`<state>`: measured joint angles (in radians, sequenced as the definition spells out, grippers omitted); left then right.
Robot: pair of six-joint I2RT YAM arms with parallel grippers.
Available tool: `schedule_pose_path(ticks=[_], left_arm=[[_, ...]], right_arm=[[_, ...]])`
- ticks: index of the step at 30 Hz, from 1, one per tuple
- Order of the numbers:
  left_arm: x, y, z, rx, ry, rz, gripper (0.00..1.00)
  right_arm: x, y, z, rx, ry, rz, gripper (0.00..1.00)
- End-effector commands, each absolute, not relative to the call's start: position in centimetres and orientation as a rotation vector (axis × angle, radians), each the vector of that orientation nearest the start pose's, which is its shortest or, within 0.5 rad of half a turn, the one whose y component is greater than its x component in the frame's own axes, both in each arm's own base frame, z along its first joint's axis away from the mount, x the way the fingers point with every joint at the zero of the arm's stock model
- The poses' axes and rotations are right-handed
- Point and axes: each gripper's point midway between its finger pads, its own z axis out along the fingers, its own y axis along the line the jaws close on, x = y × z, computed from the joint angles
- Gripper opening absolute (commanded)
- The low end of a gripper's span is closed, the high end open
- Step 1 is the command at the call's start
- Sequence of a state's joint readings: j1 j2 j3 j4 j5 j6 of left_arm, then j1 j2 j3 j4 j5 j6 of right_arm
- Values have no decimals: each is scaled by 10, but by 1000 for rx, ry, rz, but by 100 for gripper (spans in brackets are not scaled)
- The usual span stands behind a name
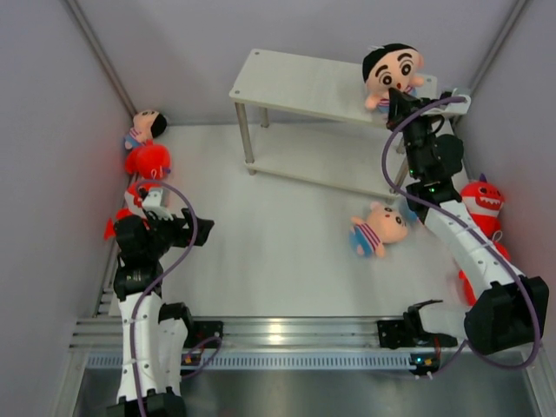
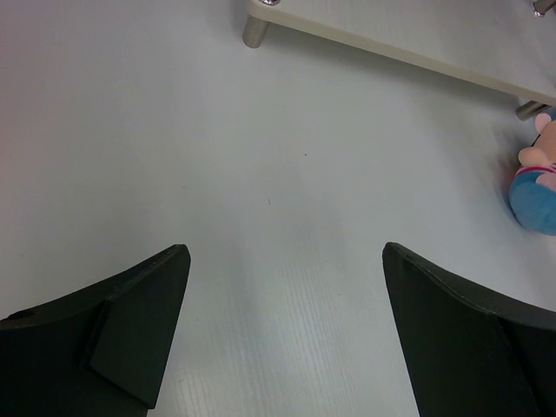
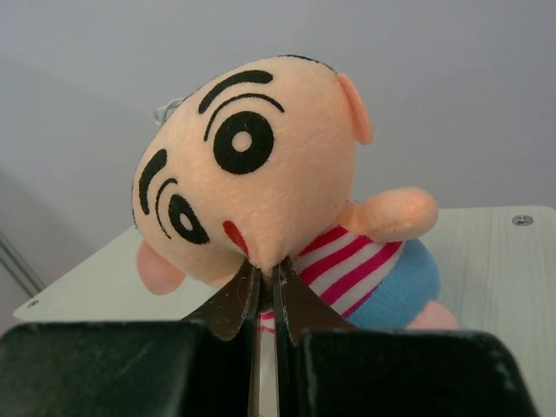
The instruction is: Place and organize the stuffed toys onto the shelf
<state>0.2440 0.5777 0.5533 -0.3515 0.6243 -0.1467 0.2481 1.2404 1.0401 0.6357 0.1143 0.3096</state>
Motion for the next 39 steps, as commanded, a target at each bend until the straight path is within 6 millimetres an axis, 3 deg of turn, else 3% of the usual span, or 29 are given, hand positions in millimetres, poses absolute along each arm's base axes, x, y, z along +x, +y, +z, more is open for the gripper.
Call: schedule_pose_path(ticks=[1, 3, 4, 10, 17, 18, 20, 21, 22, 23, 24, 27, 33, 39], left_arm=[[250, -52, 208, 98, 1849, -532, 99], [250, -53, 208, 104, 1845, -534, 99], [249, -53, 208, 105, 1847, -537, 99], [250, -53, 209, 108, 1844, -533, 98], [249, -55, 210, 118, 1840, -540, 99], [249, -55, 209, 119, 1841, -542, 99], [249, -55, 209, 117, 1843, -541, 99], [249, -55, 209, 116, 1842, -537, 98], [249, -55, 209, 116, 1843, -537, 99], [249, -54, 209, 113, 1844, -535, 99], [249, -55, 209, 115, 1842, -538, 99], [249, -55, 210, 118, 1842, -541, 99], [249, -55, 209, 117, 1842, -538, 99], [249, -54, 209, 114, 1842, -536, 99]], right_arm=[[400, 99, 469, 108, 1067, 446, 0], [398, 102, 466, 88, 1051, 455, 0], [399, 104, 453, 82, 1063, 466, 0], [407, 106, 428, 116, 1080, 498, 0], [400, 97, 411, 152, 1097, 496, 0], [400, 96, 423, 148, 1075, 508, 0], [414, 92, 419, 199, 1163, 501, 0], [414, 84, 461, 242, 1141, 480, 0], [425, 82, 461, 276, 1206, 461, 0], [430, 81, 443, 295, 1348, 414, 0], [425, 78, 479, 291, 1299, 410, 0], [419, 74, 495, 266, 1290, 379, 0], [409, 49, 492, 378, 1490, 230, 0], [415, 67, 479, 422, 1563, 348, 0]])
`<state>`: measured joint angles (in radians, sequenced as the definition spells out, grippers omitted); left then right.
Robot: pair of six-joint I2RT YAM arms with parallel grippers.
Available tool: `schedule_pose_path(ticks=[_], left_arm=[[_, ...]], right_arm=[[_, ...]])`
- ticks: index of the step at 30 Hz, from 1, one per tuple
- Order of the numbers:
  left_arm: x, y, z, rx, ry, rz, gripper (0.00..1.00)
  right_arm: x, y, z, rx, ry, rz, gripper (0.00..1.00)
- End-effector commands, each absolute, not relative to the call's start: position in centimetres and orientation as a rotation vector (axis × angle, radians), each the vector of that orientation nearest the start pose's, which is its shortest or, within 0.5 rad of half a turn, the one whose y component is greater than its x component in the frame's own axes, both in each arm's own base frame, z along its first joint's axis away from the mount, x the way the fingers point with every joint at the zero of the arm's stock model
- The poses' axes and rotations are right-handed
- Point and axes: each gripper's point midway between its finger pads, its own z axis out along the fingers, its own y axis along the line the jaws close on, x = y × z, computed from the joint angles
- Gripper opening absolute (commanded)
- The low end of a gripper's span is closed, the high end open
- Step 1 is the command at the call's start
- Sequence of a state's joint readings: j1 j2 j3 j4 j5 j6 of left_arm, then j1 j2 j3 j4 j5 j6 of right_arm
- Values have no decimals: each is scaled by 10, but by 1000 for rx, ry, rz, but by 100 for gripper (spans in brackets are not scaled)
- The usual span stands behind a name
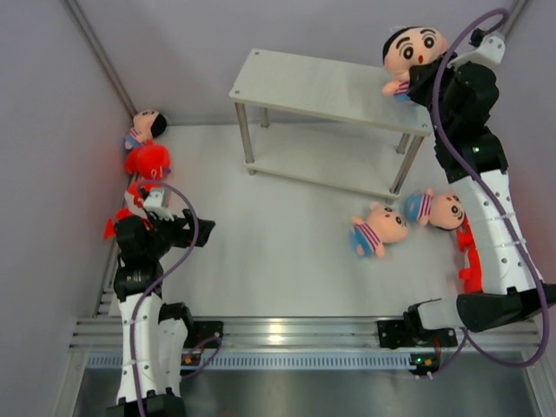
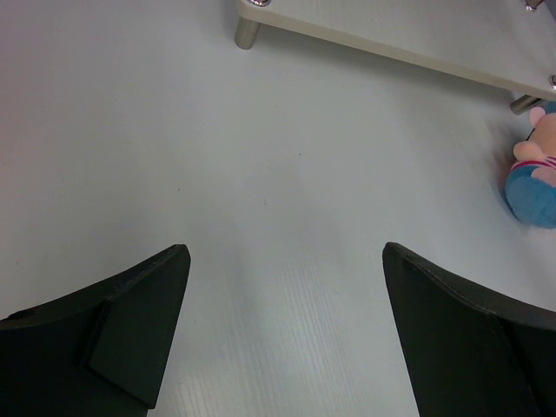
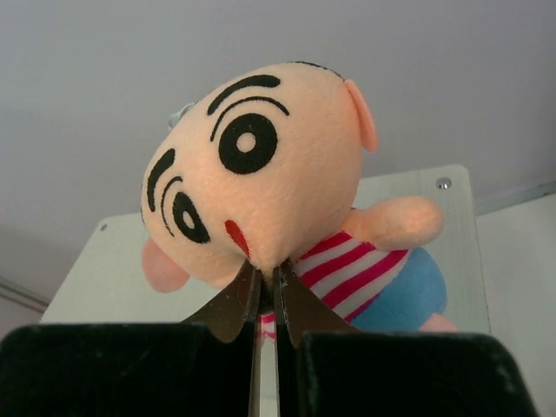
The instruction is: Place and organize the stuffed toys onto the shelf
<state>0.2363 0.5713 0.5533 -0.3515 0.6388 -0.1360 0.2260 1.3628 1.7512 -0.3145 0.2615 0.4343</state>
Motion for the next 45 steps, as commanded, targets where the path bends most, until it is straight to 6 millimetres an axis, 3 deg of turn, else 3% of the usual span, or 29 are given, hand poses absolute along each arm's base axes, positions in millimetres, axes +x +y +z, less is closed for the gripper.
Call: schedule_pose_path(ticks=[1, 6, 12, 13, 18, 21, 23, 30, 34, 35, 36, 38, 40, 42, 43, 45], left_arm=[[249, -54, 209, 114, 1841, -537, 98], [249, -55, 208, 114, 1844, -539, 99], [248, -55, 209, 117, 1842, -538, 99], [248, -56, 209, 120, 1842, -541, 98], [249, -56, 210, 121, 1842, -542, 99], [249, -56, 210, 121, 1841, -542, 99], [249, -56, 209, 120, 1842, -541, 99], [249, -55, 209, 119, 1843, -542, 99], [248, -56, 209, 121, 1843, -545, 98], [248, -56, 209, 122, 1842, -544, 99], [248, -56, 210, 122, 1840, -544, 98], [248, -56, 210, 123, 1840, -543, 98], [248, -56, 210, 125, 1839, -541, 98], [248, -58, 211, 130, 1837, -546, 99], [248, -57, 210, 127, 1839, -544, 99], [248, -57, 210, 129, 1838, -544, 99]], right_arm=[[419, 67, 471, 437, 1588, 342, 0], [425, 66, 457, 472, 1622, 338, 0], [447, 68, 453, 455, 1641, 298, 30], [455, 71, 446, 442, 1666, 289, 39], [455, 78, 450, 412, 1668, 324, 46], [447, 76, 465, 402, 1627, 335, 48], [440, 75, 480, 383, 1592, 341, 56], [402, 77, 554, 237, 1424, 364, 72], [384, 63, 561, 224, 1401, 289, 76], [382, 57, 559, 239, 1403, 264, 76], [385, 43, 544, 284, 1431, 208, 76], [380, 27, 537, 327, 1436, 185, 57], [391, 7, 516, 365, 1479, 222, 38], [402, -18, 506, 363, 1508, 236, 31], [416, -20, 487, 346, 1579, 238, 29], [427, -24, 483, 303, 1617, 213, 28]])
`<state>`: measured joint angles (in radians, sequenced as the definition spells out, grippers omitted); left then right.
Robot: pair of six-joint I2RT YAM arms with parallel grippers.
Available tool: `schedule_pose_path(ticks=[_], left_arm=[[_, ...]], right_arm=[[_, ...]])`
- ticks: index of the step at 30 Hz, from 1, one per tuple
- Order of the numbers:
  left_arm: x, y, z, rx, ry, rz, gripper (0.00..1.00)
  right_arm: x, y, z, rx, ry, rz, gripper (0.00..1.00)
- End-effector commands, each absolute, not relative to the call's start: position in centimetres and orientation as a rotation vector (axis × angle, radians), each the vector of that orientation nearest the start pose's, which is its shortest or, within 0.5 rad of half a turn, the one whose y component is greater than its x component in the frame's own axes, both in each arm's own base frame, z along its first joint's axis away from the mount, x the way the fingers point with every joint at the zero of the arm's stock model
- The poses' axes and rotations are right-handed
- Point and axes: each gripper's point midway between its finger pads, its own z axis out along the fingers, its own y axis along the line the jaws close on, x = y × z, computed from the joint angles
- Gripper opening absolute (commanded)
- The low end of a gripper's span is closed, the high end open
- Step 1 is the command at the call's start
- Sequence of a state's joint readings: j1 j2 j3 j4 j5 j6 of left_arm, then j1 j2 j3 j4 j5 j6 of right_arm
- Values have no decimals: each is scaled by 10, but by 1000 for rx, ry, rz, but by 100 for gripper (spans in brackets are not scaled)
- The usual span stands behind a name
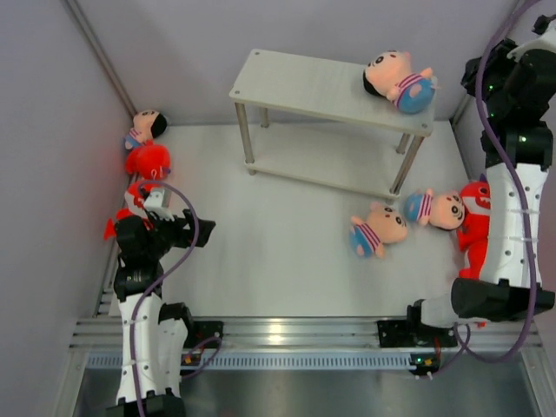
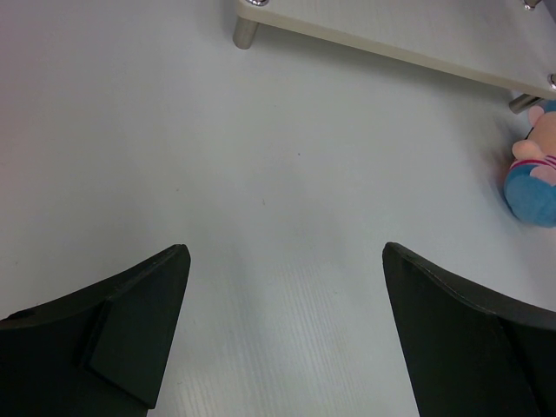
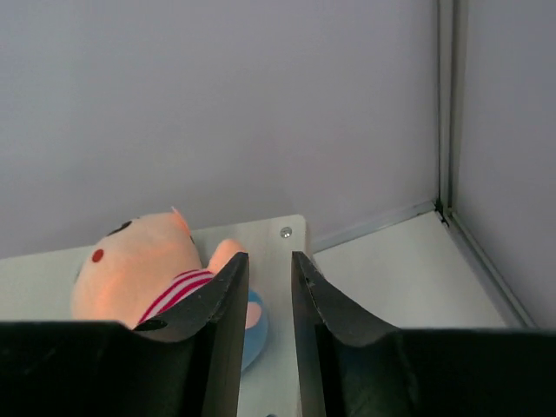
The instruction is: Place and organize the stuffed toys onto the shelf
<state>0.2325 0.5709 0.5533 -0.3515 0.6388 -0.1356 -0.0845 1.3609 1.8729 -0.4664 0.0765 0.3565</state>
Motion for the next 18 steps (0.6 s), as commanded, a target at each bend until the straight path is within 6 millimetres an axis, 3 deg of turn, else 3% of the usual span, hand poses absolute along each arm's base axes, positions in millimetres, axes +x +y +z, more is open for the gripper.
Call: schedule_pose_path(ticks=[1, 5, 8, 14, 15, 17, 18], left_arm=[[248, -57, 211, 128, 1838, -543, 98], [248, -57, 210, 126, 1839, -542, 98], [248, -57, 211, 126, 1837, -540, 99], [248, -57, 211, 128, 1838, -543, 98], [248, -57, 211, 130, 1836, -544, 99], [247, -58, 211, 131, 1835, -545, 99], [247, -58, 211, 131, 1836, -545, 99]], right_arm=[[441, -22, 467, 291, 1661, 225, 26], [462, -10, 447, 223, 1707, 311, 19], [470, -12, 430, 247, 1740, 312, 18], [457, 1, 421, 231, 1739, 385, 17], [451, 5, 432, 213, 1701, 392, 17], [447, 16, 427, 185, 1700, 401, 17], [444, 23, 434, 162, 1676, 409, 17]])
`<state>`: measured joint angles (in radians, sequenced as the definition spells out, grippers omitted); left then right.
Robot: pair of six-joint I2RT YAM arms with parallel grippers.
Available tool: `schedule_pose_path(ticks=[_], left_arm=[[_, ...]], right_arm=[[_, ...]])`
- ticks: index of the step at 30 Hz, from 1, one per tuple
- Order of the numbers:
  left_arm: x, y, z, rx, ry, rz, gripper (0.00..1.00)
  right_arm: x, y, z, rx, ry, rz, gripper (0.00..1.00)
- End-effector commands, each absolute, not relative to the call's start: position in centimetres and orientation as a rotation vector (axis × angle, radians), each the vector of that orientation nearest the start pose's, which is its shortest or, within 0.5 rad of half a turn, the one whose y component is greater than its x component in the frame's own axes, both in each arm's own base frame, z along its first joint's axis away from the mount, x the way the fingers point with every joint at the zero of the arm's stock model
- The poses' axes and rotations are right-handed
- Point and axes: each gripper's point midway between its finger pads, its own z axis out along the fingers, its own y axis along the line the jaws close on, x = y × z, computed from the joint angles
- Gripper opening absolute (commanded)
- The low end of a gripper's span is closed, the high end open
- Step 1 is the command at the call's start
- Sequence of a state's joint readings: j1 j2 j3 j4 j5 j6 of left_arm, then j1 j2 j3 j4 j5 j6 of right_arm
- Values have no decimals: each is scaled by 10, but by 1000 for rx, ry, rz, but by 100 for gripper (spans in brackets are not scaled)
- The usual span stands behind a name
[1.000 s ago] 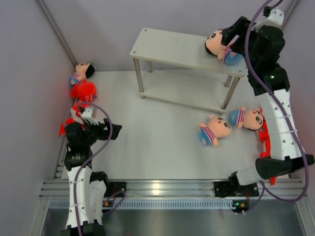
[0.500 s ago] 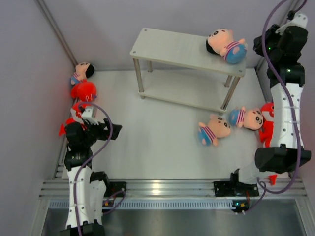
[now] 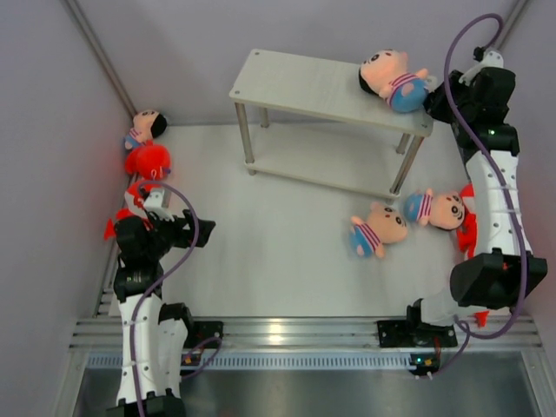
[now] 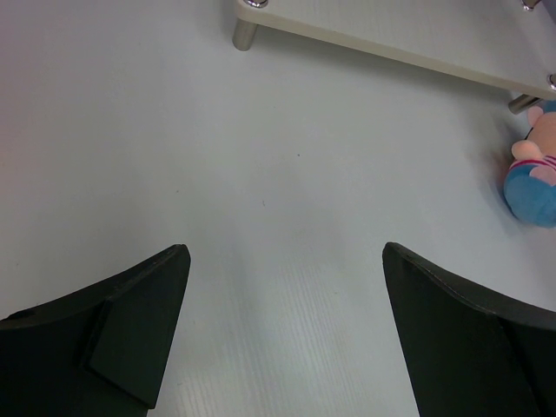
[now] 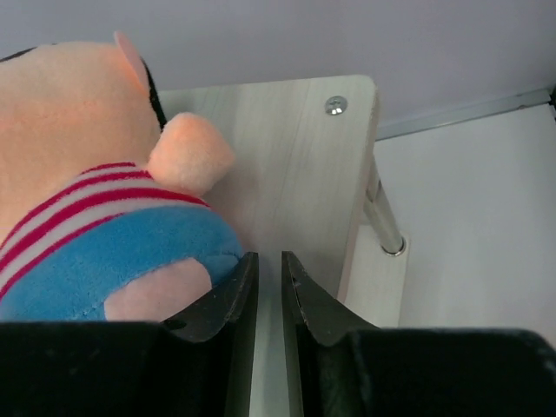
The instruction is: Place and organize the stuffed toys onto the shelf
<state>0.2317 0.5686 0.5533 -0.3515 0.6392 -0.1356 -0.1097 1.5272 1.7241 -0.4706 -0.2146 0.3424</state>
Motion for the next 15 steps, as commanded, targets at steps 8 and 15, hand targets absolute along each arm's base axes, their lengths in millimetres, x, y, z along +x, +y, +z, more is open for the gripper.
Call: schedule_pose_path(ticks=[8, 15], left_arm=[[247, -57, 212, 131, 1833, -543, 99], [247, -58, 211, 133, 1833, -543, 98]], right_arm=[[434, 59, 424, 145, 1709, 428, 17], [423, 79, 419, 109, 1723, 468, 17]])
